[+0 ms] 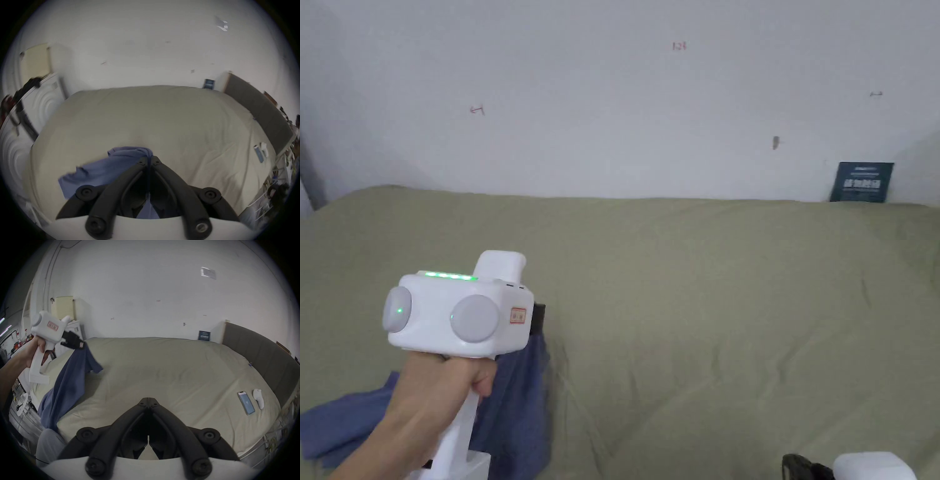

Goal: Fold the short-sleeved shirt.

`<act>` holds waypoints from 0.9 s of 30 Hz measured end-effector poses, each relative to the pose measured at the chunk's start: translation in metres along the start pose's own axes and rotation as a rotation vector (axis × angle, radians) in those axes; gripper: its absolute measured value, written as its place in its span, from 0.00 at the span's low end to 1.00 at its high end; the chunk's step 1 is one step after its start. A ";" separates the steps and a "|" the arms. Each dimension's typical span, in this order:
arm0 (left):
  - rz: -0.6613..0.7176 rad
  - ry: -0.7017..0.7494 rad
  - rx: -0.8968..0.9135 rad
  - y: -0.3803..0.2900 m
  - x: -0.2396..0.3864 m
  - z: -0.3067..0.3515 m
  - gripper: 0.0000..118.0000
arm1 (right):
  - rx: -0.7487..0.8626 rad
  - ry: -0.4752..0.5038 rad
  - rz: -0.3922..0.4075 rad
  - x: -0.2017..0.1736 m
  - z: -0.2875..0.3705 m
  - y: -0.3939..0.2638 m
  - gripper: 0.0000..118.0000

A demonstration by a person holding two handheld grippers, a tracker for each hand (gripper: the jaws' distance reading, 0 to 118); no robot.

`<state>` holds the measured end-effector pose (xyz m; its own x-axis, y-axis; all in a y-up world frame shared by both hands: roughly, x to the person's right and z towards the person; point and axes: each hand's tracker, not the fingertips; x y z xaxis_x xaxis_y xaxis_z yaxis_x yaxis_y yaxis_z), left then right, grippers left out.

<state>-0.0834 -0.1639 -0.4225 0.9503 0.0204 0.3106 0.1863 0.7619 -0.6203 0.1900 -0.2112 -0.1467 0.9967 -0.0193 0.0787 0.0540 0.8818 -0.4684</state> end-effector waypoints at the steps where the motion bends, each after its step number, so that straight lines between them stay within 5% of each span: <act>1: -0.018 -0.038 0.012 0.011 0.024 -0.004 0.00 | 0.003 -0.022 -0.014 0.008 0.003 0.000 0.01; 10: -0.145 -0.340 0.010 0.044 0.203 -0.046 0.00 | -0.022 -0.140 -0.086 0.063 0.009 -0.011 0.01; 20: -0.142 -0.345 -0.276 -0.047 0.268 -0.187 0.00 | -0.095 -0.178 -0.107 0.082 -0.015 -0.023 0.01; 22: -0.128 -0.348 -0.283 -0.057 0.264 -0.194 0.17 | -0.103 -0.175 -0.104 0.084 -0.020 -0.024 0.01; 23: -0.110 -0.340 -0.260 -0.060 0.259 -0.193 0.59 | -0.106 -0.176 -0.102 0.085 -0.022 -0.024 0.01; 24: -0.093 -0.365 -0.252 -0.061 0.252 -0.190 0.91 | -0.108 -0.177 -0.101 0.085 -0.024 -0.023 0.01; 25: -0.075 -0.368 -0.239 -0.060 0.245 -0.184 1.00 | -0.111 -0.177 -0.099 0.085 -0.025 -0.022 0.01; 27: -0.024 -0.357 -0.167 -0.051 0.222 -0.155 0.99 | -0.105 -0.178 -0.096 0.083 -0.024 -0.020 0.01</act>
<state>0.1566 -0.2986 -0.4337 0.8043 0.2501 0.5390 0.2735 0.6494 -0.7096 0.2730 -0.2419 -0.1519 0.9608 -0.0091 0.2772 0.1636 0.8257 -0.5399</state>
